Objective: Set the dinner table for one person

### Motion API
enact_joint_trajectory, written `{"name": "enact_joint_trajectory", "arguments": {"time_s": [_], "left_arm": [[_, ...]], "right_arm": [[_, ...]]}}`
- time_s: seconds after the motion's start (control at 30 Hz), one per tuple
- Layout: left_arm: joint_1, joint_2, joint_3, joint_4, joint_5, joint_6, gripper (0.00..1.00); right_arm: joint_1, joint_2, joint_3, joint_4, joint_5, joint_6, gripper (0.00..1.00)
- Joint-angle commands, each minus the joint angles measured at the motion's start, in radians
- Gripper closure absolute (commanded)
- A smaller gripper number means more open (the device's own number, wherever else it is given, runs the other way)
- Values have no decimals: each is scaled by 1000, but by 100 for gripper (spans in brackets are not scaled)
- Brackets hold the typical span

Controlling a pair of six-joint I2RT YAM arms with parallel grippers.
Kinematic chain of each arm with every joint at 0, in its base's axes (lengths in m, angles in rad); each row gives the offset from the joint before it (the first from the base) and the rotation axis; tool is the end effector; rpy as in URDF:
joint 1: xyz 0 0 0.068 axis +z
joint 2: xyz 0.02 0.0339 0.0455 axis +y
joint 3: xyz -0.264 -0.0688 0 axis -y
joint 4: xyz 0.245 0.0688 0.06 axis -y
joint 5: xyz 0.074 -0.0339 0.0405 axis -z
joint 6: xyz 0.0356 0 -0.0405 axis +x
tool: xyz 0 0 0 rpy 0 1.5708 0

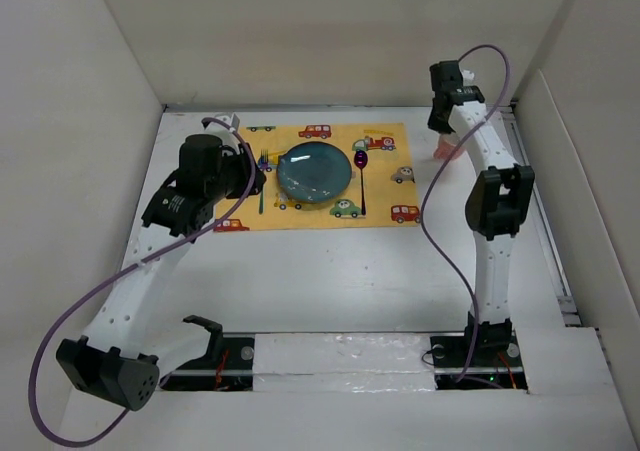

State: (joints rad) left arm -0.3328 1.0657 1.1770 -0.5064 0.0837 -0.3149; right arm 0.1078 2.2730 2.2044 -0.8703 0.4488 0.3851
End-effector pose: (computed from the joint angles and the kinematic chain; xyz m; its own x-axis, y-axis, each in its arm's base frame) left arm 0.2165 -0.0780 0.3892 -0.4693 -0.1643 -0.8676 0.2662 0.9105 -0.3165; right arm 0.5005 0.0386 0.2725 -0.6842 0.2664 -0.6789 0.4477 0.8883 -0.1026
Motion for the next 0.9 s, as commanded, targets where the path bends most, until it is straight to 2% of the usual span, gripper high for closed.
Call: {"name": "enact_joint_trajectory", "arguments": {"time_s": [0.0,0.07,0.13,0.3,0.47,0.87], "left_arm": [[-3,14,50,37,19,40,66],[-3,40,62,29,4,48,66],[-3,54,72,28,7,42,66],[-3,56,47,37,22,36,66],[-22,76,76,16,-38,54,66],[-22,85,67,20,-61,59,67]], "right_arm": [[75,-112,174,79,-19,-63,100],[84,-23,339,0,-53,-63,100],[115,23,408,-27,-88,-58,100],[151,54,351,74,-134,-51,100],[196,149,463,89,-160,-41,100],[205,267,462,134,-220,3,100]]}}
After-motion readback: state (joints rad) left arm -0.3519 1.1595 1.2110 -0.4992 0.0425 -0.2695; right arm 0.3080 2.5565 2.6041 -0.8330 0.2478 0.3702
